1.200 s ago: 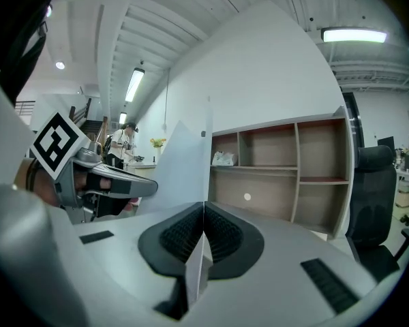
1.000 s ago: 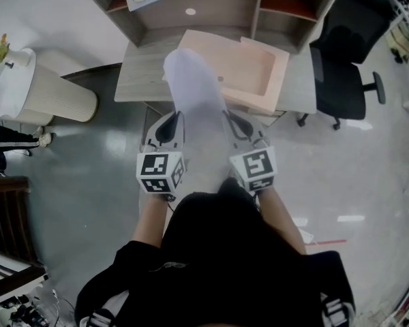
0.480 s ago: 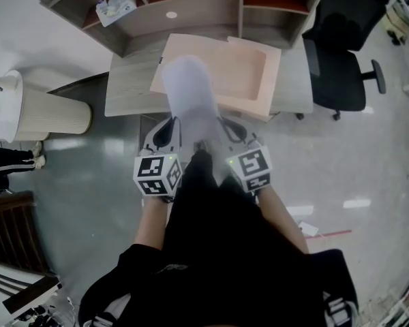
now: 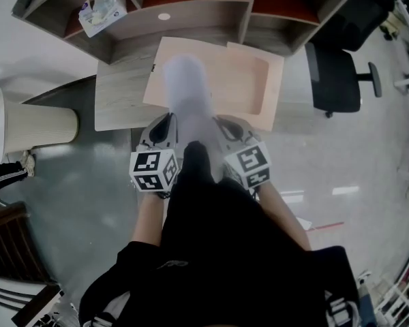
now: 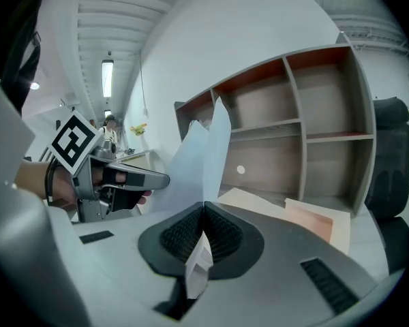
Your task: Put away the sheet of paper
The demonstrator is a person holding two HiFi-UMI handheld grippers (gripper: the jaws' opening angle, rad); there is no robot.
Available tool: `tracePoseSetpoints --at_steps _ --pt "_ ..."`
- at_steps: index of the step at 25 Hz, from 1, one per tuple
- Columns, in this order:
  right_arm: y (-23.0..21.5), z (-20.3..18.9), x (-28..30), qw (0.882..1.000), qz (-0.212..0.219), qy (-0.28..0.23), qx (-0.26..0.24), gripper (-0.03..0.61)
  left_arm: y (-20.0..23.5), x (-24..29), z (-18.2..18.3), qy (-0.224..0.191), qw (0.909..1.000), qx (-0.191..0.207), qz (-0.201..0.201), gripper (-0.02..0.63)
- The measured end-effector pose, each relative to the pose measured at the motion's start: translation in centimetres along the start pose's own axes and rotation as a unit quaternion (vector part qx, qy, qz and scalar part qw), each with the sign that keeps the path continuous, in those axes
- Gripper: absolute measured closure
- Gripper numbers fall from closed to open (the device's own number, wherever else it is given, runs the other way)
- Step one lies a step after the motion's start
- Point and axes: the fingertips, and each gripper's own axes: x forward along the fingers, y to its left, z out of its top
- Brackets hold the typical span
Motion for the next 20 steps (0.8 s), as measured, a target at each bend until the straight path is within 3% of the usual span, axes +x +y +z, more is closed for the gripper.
tracePoseSetpoints --at_steps 3,10,20 --pt "-0.7 0.0 3.3 1.000 0.001 0.021 0.011 0.561 2.6 2.4 0.0 0.023 0.9993 -0.024 -0.018 0.568" --pt "-3.1 -0.8 9.4 0.996 -0.017 0.065 0.054 0.561 7.8 7.9 0.1 0.074 0.9954 -0.018 -0.059 0.568" --pt "-5.4 -1.2 13.9 0.984 -0.086 0.095 0.121 0.560 11.2 13.0 0.7 0.108 0.9849 -0.013 -0.134 0.568"
